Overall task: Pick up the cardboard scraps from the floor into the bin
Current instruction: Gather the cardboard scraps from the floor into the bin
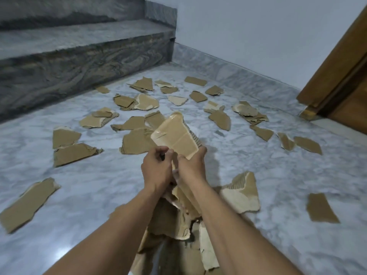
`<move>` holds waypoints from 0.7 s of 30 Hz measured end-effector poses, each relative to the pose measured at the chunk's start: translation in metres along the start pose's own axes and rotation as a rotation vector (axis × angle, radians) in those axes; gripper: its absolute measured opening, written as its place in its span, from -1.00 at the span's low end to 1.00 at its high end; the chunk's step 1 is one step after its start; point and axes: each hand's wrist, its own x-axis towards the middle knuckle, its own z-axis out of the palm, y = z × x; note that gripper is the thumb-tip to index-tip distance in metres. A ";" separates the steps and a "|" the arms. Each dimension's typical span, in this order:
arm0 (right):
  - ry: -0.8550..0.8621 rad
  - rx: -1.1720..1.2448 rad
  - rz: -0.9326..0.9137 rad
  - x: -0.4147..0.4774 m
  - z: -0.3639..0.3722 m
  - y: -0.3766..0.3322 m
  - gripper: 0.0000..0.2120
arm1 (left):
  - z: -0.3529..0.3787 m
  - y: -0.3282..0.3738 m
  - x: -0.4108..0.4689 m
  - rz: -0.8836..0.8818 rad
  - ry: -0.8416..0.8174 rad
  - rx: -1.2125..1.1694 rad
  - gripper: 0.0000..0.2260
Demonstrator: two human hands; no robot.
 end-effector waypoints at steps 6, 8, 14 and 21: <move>0.224 0.209 -0.005 -0.036 -0.055 0.027 -0.51 | 0.038 0.014 -0.050 -0.123 -0.064 -0.148 -0.88; 0.318 0.245 -0.038 -0.046 -0.078 0.025 -0.53 | 0.052 0.030 -0.068 -0.112 -0.092 -0.158 -0.89; 0.511 0.316 -0.124 -0.071 -0.186 0.004 -0.53 | 0.111 0.111 -0.136 -0.060 -0.243 -0.290 -0.89; 0.788 0.315 -0.261 -0.125 -0.361 -0.002 -0.51 | 0.186 0.227 -0.261 0.011 -0.536 -0.471 -0.73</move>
